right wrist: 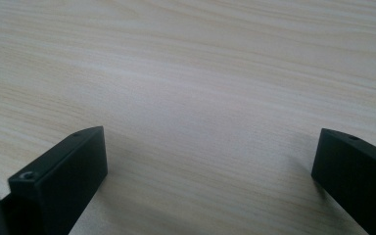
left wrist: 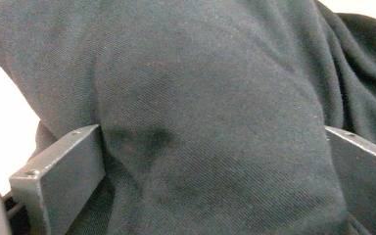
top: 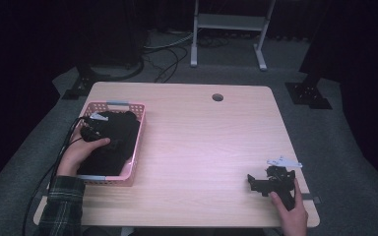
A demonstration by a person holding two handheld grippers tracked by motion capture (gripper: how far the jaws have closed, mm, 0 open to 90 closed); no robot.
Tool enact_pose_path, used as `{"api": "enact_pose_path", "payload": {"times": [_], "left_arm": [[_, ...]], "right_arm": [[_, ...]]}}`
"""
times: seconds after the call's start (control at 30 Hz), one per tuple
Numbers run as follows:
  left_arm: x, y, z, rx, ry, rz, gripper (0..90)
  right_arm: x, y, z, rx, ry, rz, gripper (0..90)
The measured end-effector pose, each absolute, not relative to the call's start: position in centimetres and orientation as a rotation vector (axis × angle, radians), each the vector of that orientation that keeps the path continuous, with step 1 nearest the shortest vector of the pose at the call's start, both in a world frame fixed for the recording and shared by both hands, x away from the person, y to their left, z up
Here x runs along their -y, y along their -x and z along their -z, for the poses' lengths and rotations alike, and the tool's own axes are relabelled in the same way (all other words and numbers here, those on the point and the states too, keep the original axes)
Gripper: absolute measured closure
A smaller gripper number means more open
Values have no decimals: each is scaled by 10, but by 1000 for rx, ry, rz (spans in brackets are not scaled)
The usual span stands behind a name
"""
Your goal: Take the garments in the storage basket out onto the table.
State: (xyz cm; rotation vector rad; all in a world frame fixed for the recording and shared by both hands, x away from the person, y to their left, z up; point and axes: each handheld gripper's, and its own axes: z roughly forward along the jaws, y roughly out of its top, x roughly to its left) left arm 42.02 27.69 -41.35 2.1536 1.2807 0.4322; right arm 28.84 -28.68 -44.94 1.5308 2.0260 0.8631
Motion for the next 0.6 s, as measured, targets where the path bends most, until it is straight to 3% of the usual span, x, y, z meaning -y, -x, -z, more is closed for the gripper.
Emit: {"api": "enact_pose_path", "payload": {"times": [0.6], "left_arm": [[-273,-420,418,-1289,-2191,-470,0]], "right_arm": [[287,-288,449,-2026,-1531,-863,0]]}}
